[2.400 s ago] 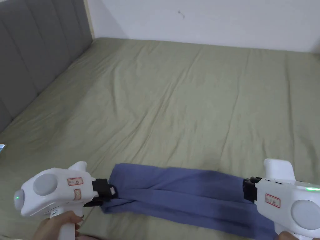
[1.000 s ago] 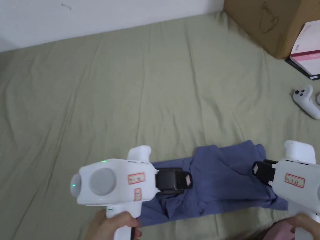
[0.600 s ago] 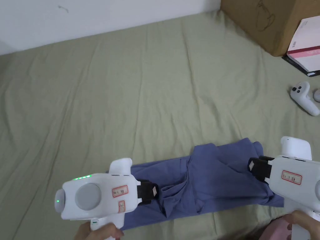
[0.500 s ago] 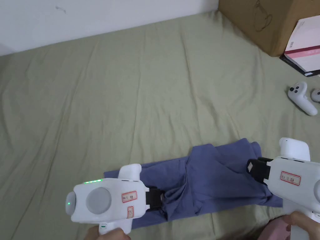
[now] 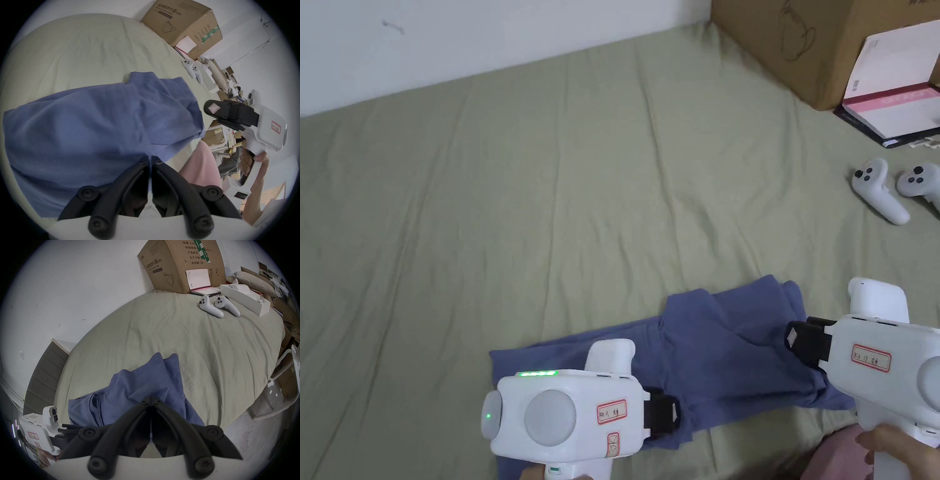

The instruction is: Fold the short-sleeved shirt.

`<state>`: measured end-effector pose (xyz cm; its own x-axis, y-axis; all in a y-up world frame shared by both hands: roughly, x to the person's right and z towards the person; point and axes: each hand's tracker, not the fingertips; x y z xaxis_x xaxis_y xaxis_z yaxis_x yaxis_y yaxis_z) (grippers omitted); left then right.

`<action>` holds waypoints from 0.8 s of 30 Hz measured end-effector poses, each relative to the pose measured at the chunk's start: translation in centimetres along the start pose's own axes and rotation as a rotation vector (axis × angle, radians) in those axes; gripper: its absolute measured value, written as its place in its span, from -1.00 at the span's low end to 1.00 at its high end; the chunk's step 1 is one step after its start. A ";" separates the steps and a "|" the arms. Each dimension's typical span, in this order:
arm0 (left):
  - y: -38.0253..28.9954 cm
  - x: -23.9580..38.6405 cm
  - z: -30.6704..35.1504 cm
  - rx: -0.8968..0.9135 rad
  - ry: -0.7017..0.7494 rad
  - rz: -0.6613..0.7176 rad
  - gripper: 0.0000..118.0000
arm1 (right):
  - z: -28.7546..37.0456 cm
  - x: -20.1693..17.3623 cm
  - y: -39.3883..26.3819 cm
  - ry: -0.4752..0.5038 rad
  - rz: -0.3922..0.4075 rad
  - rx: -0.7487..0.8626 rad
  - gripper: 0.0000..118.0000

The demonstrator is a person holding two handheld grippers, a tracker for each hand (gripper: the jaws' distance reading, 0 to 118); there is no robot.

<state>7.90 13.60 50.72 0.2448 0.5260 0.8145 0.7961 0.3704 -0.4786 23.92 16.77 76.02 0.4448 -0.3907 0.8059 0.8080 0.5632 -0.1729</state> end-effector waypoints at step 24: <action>-3.4 -20.0 12.4 0.271 -0.180 0.451 0.48 | -1.0 -7.0 0.5 0.034 0.142 -0.038 -1.00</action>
<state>-6.60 11.33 31.94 0.4107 0.7919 0.4519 0.4577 0.2496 -0.8533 21.59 19.10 69.73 0.5679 -0.3340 0.7523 0.7499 0.5867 -0.3056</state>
